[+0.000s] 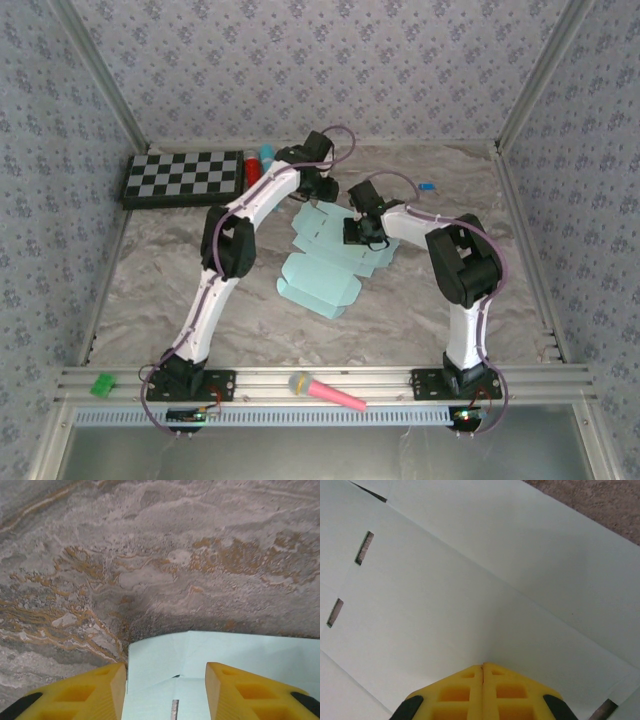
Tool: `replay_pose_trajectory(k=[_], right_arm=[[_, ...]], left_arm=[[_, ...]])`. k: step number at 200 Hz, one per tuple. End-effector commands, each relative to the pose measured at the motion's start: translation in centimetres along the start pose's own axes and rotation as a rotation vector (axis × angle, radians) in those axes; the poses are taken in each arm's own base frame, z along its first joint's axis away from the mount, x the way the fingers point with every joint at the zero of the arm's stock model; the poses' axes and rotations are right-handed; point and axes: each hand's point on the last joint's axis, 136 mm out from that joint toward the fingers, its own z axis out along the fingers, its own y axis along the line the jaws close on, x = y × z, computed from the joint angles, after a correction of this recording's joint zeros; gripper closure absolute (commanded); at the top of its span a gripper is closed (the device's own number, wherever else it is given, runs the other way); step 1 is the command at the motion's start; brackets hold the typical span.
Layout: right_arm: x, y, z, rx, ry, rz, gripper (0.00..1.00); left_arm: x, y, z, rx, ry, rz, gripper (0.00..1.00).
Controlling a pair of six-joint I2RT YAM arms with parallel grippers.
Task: Fold the paper box
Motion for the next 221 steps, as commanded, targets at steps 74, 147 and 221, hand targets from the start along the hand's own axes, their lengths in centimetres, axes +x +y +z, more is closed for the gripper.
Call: replay_pose_trajectory(k=[74, 147, 221], right_arm=[[1.5, -0.8, 1.3, 0.004, 0.043, 0.031, 1.0], [1.7, -0.9, 1.5, 0.01, 0.049, 0.031, 1.0], [2.1, -1.2, 1.9, 0.019, 0.062, 0.034, 1.0]], left_arm=[[1.4, 1.6, 2.1, -0.016, 0.075, 0.014, 0.48], [1.1, 0.0, 1.0, 0.072, 0.069, 0.044, 0.58], [0.1, -1.3, -1.1, 0.122, 0.026, 0.064, 0.63]])
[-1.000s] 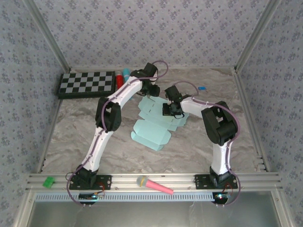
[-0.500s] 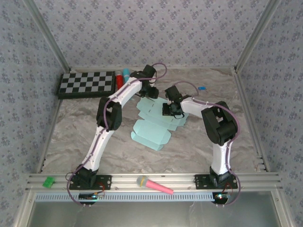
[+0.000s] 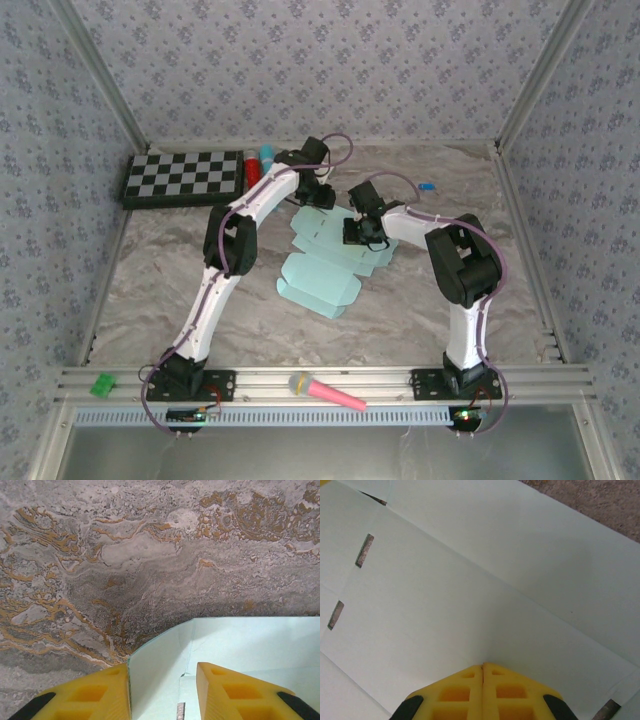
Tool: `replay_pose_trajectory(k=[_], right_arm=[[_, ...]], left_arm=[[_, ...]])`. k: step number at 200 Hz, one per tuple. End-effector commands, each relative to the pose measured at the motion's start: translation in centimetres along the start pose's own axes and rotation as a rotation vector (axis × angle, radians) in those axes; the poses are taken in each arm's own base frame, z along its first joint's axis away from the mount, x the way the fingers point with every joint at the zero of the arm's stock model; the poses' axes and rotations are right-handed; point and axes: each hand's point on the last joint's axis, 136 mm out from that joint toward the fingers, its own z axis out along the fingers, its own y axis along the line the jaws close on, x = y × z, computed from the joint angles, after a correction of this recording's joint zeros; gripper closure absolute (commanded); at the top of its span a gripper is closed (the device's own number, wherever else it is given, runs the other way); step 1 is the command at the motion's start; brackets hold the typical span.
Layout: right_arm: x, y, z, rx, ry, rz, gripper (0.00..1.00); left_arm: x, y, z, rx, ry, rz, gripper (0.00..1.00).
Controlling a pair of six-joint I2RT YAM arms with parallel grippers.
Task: Fold the paper box
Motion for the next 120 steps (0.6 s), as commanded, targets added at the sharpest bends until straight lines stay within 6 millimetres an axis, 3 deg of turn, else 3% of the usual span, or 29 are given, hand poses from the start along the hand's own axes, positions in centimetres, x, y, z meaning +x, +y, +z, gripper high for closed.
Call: replay_pose_trajectory(k=[1, 59, 120], right_arm=[[2.2, -1.4, 1.6, 0.033, 0.071, 0.027, 1.0], [2.7, -1.7, 2.0, 0.038, 0.08, 0.03, 1.0], [3.1, -1.9, 2.1, 0.041, 0.084, 0.038, 1.0]], left_arm=[[-1.7, -1.6, -3.5, 0.042, -0.067, 0.041, 0.63], [-2.1, -3.0, -4.4, 0.053, -0.097, 0.089, 0.63], [-1.1, -3.7, -2.5, 0.118, -0.051, 0.07, 0.66]])
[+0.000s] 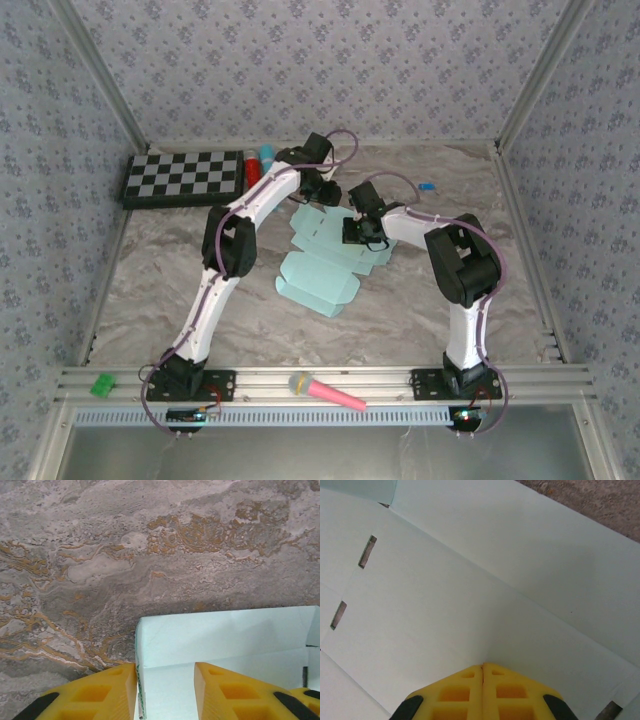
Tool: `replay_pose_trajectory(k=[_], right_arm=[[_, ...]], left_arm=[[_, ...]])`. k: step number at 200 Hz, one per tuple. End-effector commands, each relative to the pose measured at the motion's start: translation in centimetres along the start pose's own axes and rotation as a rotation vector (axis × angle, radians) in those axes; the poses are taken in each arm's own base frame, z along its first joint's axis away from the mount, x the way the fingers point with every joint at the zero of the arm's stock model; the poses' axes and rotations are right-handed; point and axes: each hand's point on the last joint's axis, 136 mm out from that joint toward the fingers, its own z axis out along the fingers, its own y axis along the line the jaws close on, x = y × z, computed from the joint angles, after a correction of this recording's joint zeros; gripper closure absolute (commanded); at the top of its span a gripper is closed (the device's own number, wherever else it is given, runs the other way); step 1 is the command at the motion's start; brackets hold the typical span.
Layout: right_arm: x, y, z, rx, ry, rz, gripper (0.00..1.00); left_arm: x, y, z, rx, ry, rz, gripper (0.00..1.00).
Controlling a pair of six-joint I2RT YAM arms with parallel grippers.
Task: Fold the paper box
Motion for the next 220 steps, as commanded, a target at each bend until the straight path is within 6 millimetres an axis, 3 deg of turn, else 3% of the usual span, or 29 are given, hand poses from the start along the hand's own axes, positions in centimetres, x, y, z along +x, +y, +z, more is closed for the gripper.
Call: replay_pose_trajectory(k=[1, 54, 112, 116, 131, 159, 202, 220], right_arm=[[3.5, -2.1, 1.7, 0.056, 0.106, 0.033, 1.0], [3.2, -2.0, 1.5, 0.056, 0.096, 0.035, 1.0], [2.9, -1.9, 1.1, 0.054, 0.087, 0.034, 1.0], [4.2, -2.6, 1.4, 0.067, 0.114, 0.039, 1.0], [4.2, -2.6, 1.2, 0.064, 0.109, 0.04, 1.0], [4.2, -2.8, 1.0, 0.065, 0.109, 0.037, 1.0], [3.7, -3.3, 0.7, 0.063, 0.101, 0.029, 1.0], [3.5, -3.2, 0.6, 0.055, 0.099, 0.012, 1.0]], left_arm=[[-0.2, -1.2, -0.6, 0.057, -0.005, 0.01, 0.66], [0.7, -2.6, 0.6, 0.13, 0.026, -0.007, 0.7], [1.3, -2.5, 1.3, 0.147, 0.054, -0.038, 0.69], [1.3, -2.4, 1.3, 0.145, 0.053, -0.041, 0.69], [1.1, -1.9, 1.0, 0.136, 0.049, -0.053, 0.69], [0.1, -1.1, -1.1, 0.085, 0.012, -0.046, 0.68], [-1.6, -0.6, -7.0, 0.013, -0.097, -0.006, 0.61], [-1.2, 0.1, -9.2, -0.043, -0.134, -0.001, 0.58]])
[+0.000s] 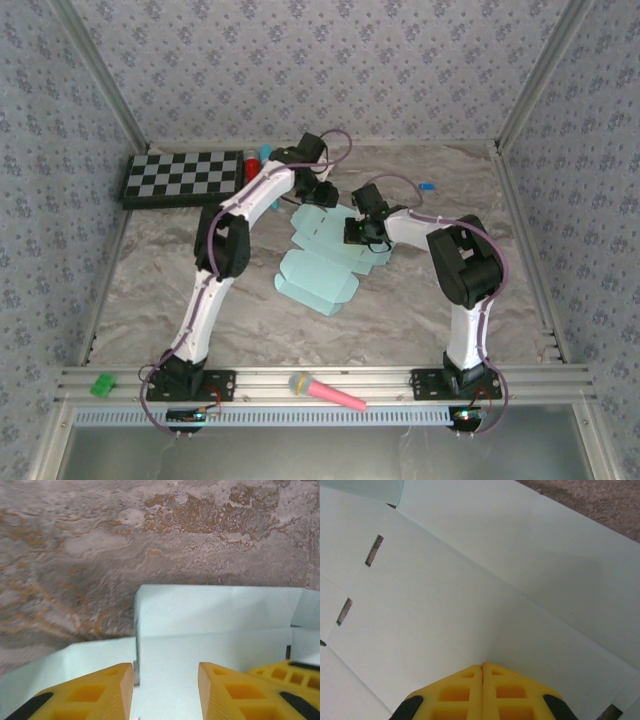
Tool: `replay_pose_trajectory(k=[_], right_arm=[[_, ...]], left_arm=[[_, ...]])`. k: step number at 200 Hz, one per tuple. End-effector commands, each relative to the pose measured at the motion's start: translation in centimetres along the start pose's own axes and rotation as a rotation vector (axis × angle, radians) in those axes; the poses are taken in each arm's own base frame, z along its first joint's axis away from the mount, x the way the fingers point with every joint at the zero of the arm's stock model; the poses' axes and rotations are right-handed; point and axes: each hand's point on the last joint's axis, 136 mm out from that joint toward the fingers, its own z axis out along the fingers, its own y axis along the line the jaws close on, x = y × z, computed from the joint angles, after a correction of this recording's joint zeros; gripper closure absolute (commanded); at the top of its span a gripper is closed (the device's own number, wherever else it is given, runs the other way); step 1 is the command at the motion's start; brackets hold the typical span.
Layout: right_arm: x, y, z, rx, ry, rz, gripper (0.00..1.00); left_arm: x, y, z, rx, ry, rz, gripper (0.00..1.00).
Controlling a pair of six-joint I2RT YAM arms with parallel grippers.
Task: Fold the paper box
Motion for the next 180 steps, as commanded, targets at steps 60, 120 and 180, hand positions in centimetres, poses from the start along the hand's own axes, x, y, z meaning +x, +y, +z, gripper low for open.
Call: replay_pose_trajectory(k=[60, 120, 180], right_arm=[[3.3, -3.1, 0.5, 0.074, 0.125, -0.009, 1.0], [3.6, -2.9, 0.7, 0.076, 0.131, -0.01, 1.0], [3.6, -2.9, 0.6, 0.079, 0.129, -0.008, 1.0]], left_arm=[[4.9, 4.2, -9.9, -0.236, -0.185, -0.091, 0.46], [7.9, 3.9, -6.3, -0.147, -0.121, -0.161, 0.39], [9.0, 3.8, -2.8, -0.09, -0.048, -0.231, 0.4]])
